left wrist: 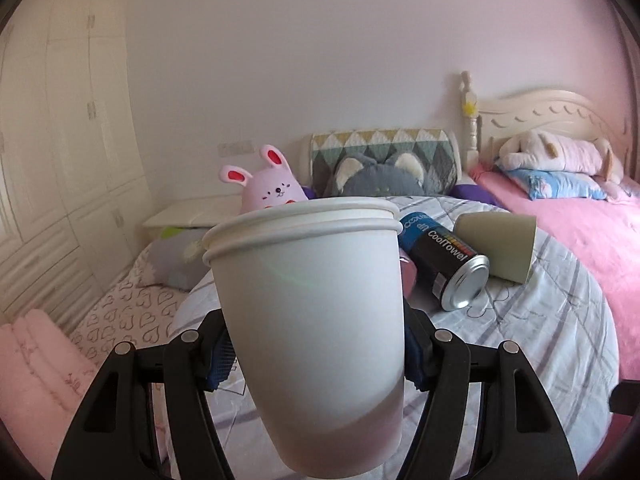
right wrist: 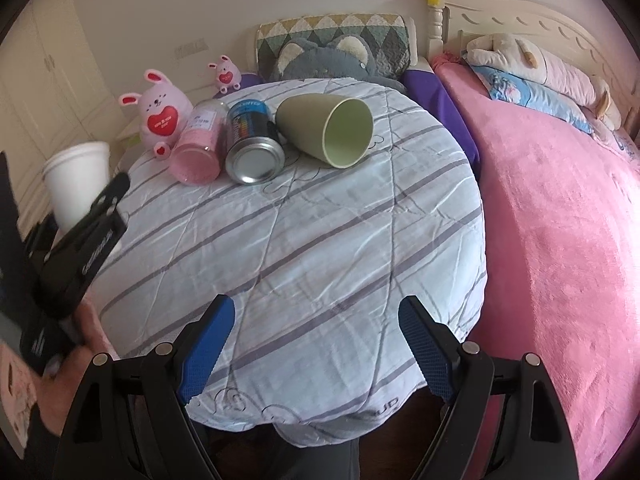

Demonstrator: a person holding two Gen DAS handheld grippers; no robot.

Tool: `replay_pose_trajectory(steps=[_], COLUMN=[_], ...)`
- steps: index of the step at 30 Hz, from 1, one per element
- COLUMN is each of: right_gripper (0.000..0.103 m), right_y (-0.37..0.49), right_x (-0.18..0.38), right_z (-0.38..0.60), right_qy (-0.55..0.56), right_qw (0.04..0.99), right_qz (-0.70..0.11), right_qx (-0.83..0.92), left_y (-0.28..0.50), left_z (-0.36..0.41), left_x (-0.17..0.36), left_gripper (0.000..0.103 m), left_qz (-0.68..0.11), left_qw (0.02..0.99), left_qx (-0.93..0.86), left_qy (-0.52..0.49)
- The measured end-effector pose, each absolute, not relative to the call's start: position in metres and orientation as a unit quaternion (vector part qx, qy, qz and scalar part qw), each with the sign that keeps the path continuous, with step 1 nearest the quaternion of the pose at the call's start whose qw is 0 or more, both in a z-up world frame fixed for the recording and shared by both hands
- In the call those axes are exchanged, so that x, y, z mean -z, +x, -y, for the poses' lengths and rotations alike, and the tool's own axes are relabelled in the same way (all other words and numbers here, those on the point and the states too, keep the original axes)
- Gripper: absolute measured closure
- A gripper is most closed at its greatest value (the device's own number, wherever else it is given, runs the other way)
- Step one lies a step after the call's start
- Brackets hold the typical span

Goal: Flip cup upright
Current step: 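Lift the cup with the left gripper and rotate it opening upward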

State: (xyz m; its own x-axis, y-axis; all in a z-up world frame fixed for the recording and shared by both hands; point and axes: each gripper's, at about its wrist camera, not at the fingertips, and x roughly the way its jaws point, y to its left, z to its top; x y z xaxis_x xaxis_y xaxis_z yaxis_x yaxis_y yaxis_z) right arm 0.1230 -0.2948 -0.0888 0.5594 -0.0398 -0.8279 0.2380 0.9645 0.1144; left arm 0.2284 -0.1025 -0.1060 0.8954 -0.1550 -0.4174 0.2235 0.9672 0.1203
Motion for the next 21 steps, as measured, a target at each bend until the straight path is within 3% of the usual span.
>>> replay_pose_trajectory(steps=[14,21], right_gripper=[0.018,0.018], right_y=[0.1,0.086], right_x=[0.092,0.096], right_z=[0.231,0.207], right_qy=[0.067,0.052], right_qw=[0.865,0.858], right_qz=[-0.484,-0.494], right_qx=[0.113,0.13], left_y=[0.206,0.185], left_z=[0.073,0.063], left_x=[0.155,0.172], left_gripper=[0.036,0.042], left_qz=[-0.215,-0.208], left_qw=[0.951,0.946], left_qx=[0.202,0.228], left_qy=[0.093,0.101])
